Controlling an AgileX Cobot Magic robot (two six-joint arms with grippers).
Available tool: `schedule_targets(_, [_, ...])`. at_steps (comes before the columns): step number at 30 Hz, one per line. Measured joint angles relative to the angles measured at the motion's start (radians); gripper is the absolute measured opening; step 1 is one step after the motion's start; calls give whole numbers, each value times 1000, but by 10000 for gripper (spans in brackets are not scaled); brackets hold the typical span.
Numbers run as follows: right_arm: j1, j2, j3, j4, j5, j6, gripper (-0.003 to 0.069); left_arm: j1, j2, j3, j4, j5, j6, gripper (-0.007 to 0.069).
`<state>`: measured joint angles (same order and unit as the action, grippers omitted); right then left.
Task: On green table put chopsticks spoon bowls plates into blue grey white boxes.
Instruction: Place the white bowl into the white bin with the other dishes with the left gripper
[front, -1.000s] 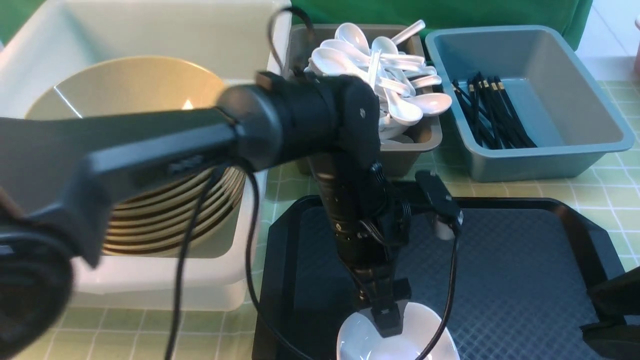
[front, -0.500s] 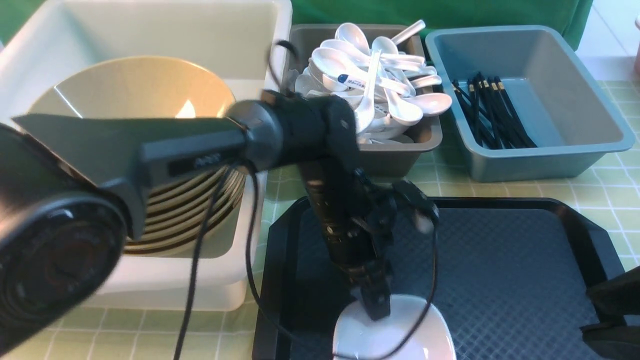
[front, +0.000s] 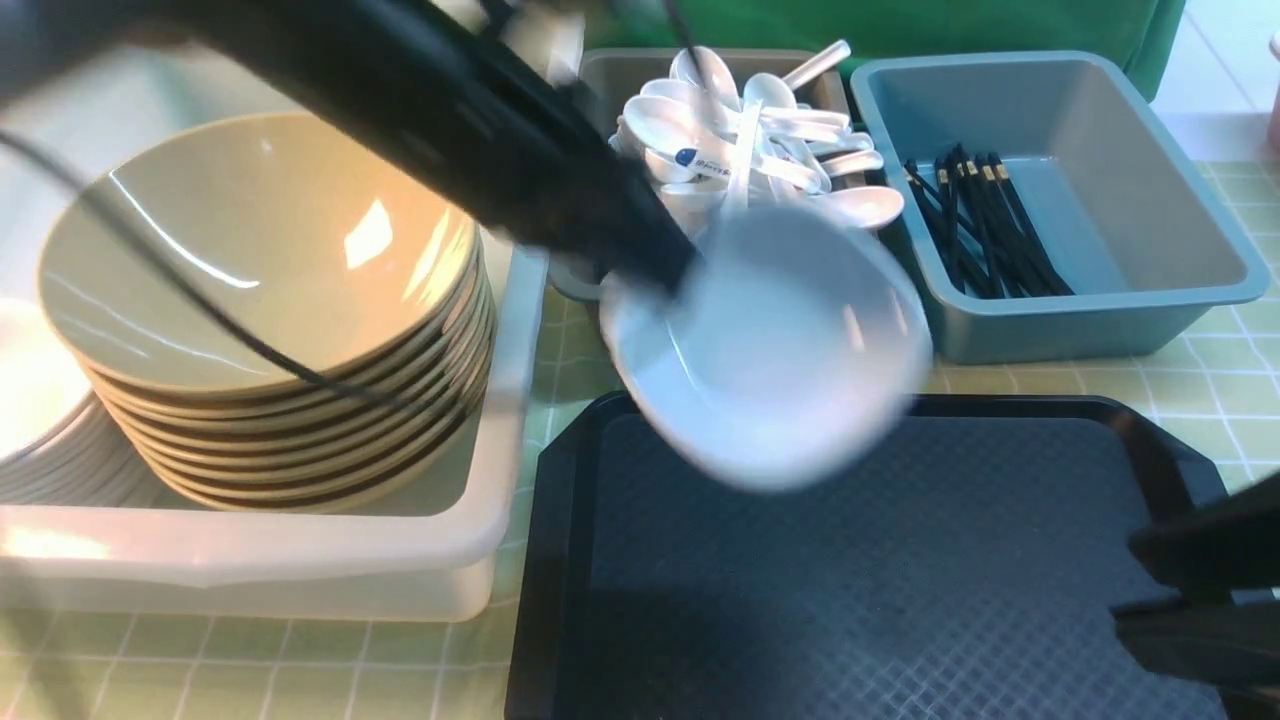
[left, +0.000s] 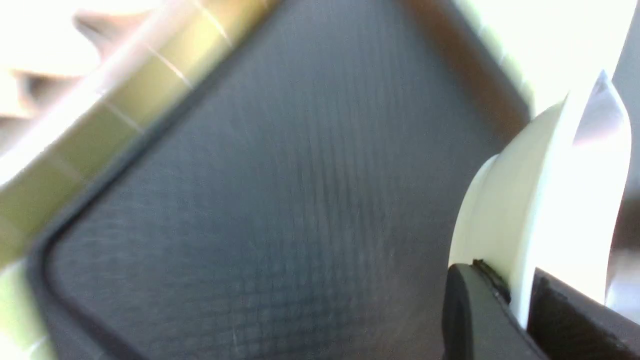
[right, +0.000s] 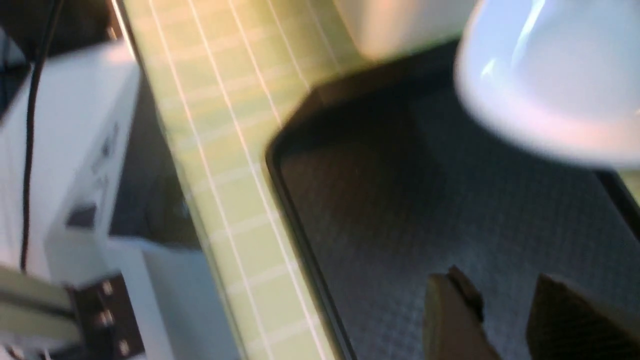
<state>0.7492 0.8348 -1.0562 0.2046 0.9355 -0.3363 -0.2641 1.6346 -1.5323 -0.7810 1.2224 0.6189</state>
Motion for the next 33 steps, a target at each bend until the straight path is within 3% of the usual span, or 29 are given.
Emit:
schedule_targets(5, [0,20,-7,86,-129,-114,236,280,-176,13,-66,2,-110,15])
schedule_targets(9, [0,116,-112,135,-129,-223,236,500,-279,115,-67,12,-182,15])
schedule_targets(13, [0,251,-237,143,-126,-242,236,756,-318,248,-80,20,-217,15])
schedule_targets(19, [0,376,-295,144,-122,-242,236,1028,-291,295,-131,9,-226,15])
schedule_targets(23, [0,408,-295,143,-89,-246,236,1094,-247,295,-107,-2,-234,15])
schedule_targets(27, [0,412,-298,143,-77,-265,236,1098,-185,295,-46,-2,-256,15])
schedule_targets(33, [0,412,-300,143,-76,-268,236,1098,-162,295,-56,-19,-272,15])
